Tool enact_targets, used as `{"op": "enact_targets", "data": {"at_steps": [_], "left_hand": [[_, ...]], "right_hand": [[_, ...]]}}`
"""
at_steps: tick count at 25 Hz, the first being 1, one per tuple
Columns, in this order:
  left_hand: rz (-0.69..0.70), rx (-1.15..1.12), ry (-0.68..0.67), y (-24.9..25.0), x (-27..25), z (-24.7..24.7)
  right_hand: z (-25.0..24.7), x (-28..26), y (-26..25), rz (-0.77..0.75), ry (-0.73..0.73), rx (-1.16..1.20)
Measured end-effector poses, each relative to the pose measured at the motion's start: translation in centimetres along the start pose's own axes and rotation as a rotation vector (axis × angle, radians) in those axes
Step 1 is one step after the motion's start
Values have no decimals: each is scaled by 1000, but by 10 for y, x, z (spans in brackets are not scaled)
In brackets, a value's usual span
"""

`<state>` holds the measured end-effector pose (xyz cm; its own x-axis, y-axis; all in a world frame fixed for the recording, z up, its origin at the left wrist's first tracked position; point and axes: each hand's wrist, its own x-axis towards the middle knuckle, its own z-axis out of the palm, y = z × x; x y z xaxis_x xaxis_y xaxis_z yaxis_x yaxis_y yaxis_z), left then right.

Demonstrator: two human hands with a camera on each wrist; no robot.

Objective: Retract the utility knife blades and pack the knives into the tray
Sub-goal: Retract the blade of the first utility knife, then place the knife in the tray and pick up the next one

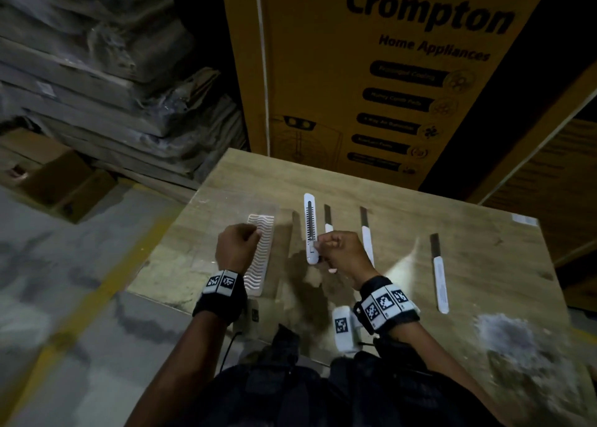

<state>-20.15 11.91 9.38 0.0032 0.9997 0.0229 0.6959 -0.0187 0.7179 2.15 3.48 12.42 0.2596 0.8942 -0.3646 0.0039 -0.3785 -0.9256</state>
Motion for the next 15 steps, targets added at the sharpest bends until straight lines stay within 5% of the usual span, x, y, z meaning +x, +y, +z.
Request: {"op": "enact_targets", "data": {"at_steps": [4,9,15], "left_hand": [[-150,76,-125,-67,29,-11],[-68,32,-264,-109,60,-29],[30,20,-345,-137,76,-43]], "right_hand": [[55,32,6,144,7,-82],[140,64,14,265,58,-223],[209,85,36,239,-13,-839]]}}
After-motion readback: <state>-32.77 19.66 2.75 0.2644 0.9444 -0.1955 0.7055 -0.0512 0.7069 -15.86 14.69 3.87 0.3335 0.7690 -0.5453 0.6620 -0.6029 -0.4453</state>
